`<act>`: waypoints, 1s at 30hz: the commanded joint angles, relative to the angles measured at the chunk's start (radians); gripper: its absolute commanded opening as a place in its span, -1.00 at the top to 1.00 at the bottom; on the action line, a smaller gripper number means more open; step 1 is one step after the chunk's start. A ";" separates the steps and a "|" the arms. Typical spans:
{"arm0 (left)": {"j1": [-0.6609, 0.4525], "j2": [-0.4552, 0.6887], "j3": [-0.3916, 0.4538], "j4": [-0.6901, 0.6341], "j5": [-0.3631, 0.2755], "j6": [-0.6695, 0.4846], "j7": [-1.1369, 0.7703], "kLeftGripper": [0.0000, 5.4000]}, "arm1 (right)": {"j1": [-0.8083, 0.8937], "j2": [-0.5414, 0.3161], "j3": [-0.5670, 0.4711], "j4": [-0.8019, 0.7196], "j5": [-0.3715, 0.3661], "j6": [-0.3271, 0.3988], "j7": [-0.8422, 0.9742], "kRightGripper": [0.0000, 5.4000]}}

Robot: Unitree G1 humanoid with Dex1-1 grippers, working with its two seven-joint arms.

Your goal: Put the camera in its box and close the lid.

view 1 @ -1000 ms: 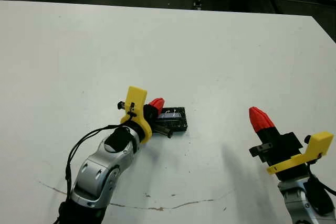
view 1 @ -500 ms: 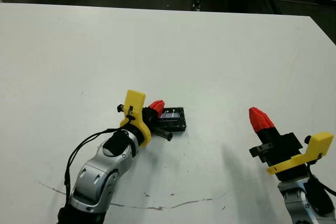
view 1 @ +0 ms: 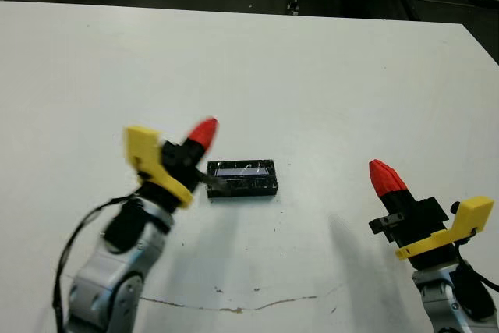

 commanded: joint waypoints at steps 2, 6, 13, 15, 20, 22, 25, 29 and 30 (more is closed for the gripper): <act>0.038 0.007 0.069 0.039 0.023 -0.119 0.014 1.00 | -0.029 0.012 -0.007 -0.001 0.017 0.006 -0.020 1.00; 0.083 0.003 0.111 0.087 0.032 -0.233 0.013 1.00 | -0.064 0.036 -0.009 -0.004 0.018 0.008 -0.056 1.00; 0.160 -0.025 0.128 0.187 0.072 -0.392 0.039 1.00 | -0.133 0.059 0.008 -0.009 -0.049 0.014 -0.151 1.00; 0.177 -0.037 0.125 0.204 0.071 -0.412 0.044 1.00 | -0.154 0.068 0.014 -0.007 -0.069 0.024 -0.183 1.00; 0.203 -0.056 0.121 0.241 0.065 -0.441 0.050 1.00 | -0.197 0.085 0.022 0.002 -0.099 0.046 -0.231 1.00; 0.208 -0.063 0.121 0.259 0.059 -0.456 0.046 1.00 | -0.203 0.088 0.027 -0.002 -0.108 0.054 -0.242 1.00; 0.206 -0.069 0.118 0.281 0.056 -0.475 0.042 1.00 | -0.207 0.091 0.034 -0.006 -0.117 0.064 -0.252 1.00; 0.198 -0.062 0.114 0.296 0.054 -0.480 0.034 1.00 | -0.208 0.098 0.037 -0.001 -0.108 0.065 -0.246 1.00; 0.196 -0.060 0.114 0.298 0.054 -0.478 0.033 1.00 | -0.209 0.100 0.037 0.000 -0.105 0.067 -0.245 1.00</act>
